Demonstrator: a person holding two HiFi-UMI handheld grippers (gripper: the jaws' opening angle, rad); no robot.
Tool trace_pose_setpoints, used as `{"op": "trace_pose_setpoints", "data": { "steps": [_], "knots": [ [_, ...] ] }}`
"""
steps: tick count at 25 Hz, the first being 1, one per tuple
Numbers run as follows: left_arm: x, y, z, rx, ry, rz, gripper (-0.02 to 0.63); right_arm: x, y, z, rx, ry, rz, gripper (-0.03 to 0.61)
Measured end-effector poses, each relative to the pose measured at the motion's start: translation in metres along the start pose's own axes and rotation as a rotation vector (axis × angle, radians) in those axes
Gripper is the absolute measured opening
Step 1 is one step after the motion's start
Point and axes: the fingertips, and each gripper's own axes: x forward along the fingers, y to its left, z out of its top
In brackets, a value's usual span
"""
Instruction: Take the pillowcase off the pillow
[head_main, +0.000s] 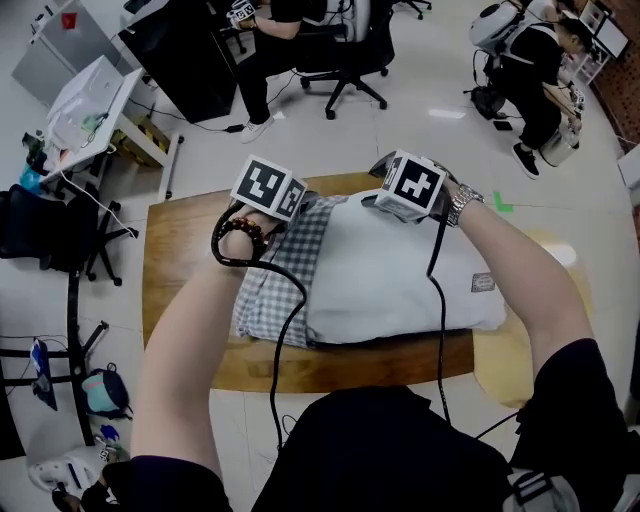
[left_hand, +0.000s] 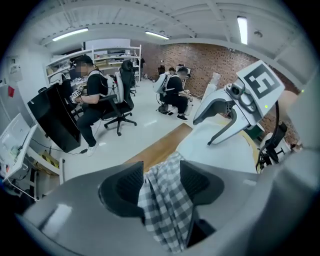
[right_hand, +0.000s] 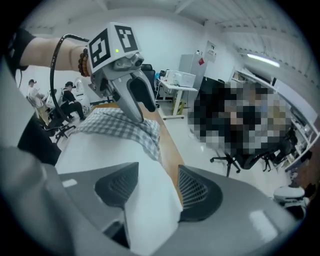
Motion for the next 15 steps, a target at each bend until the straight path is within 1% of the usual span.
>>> {"op": "trace_pose_setpoints", "data": {
  "steps": [2, 4, 9, 15],
  "knots": [
    [0.010, 0.004, 0.004, 0.015, 0.050, -0.031, 0.235, 0.009, -0.011, 0.002, 0.045, -0.013, 0.063, 0.254],
    [0.019, 0.009, 0.006, 0.029, 0.094, -0.052, 0.235, 0.015, -0.015, 0.002, 0.086, -0.004, 0.124, 0.273],
    [0.039, 0.022, 0.006, 0.035, 0.205, -0.102, 0.235, 0.026, -0.030, 0.005, 0.106, 0.027, 0.195, 0.287],
    [0.076, 0.023, -0.003, 0.031, 0.346, -0.173, 0.235, 0.049, -0.039, -0.015, 0.144, 0.080, 0.306, 0.304]
  ]
}}
